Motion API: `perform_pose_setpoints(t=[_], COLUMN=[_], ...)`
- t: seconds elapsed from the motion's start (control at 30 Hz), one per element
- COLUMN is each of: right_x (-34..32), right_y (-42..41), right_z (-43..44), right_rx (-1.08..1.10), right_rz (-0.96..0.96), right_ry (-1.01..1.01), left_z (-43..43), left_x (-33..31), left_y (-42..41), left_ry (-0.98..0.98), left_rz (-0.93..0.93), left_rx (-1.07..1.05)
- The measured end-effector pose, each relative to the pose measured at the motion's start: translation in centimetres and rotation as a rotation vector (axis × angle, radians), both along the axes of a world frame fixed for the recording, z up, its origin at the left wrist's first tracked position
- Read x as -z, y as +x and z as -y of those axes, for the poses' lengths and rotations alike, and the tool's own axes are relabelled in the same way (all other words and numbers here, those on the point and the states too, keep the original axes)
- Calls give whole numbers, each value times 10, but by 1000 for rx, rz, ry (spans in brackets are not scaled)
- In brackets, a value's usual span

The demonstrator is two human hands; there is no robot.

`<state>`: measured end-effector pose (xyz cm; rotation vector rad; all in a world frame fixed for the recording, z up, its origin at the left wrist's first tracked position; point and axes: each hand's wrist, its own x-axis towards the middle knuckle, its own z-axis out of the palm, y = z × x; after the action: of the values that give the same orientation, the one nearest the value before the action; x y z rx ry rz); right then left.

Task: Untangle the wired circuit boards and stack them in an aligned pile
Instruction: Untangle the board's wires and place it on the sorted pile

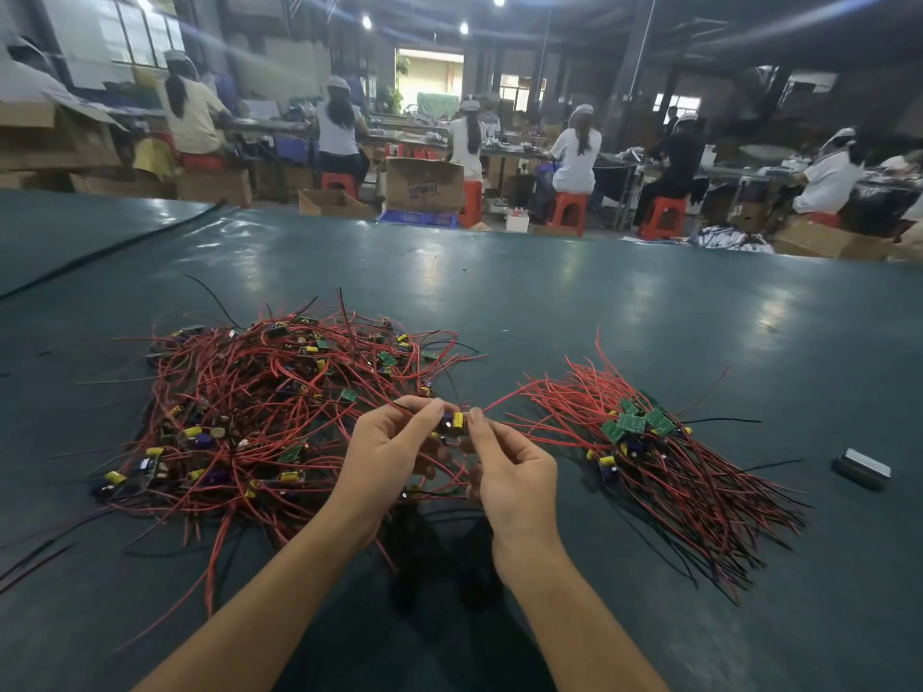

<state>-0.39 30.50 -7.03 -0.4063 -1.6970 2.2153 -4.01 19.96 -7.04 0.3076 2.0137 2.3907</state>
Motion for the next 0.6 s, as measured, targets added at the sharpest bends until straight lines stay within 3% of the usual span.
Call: perform_pose_setpoints(t=[0.13, 0.33, 0.6], right_x=[1, 1, 3], right_y=[0, 2, -4], right_z=[0, 7, 7], right_rx=[-13, -51, -12], right_rz=[67, -32, -2], right_ry=[-106, -180, -220], left_z=[-1, -4, -8], left_x=[1, 4, 4], left_y=[0, 2, 3], left_ry=[-41, -164, -103], left_rz=[-20, -71, -125], left_rx=[22, 35, -27])
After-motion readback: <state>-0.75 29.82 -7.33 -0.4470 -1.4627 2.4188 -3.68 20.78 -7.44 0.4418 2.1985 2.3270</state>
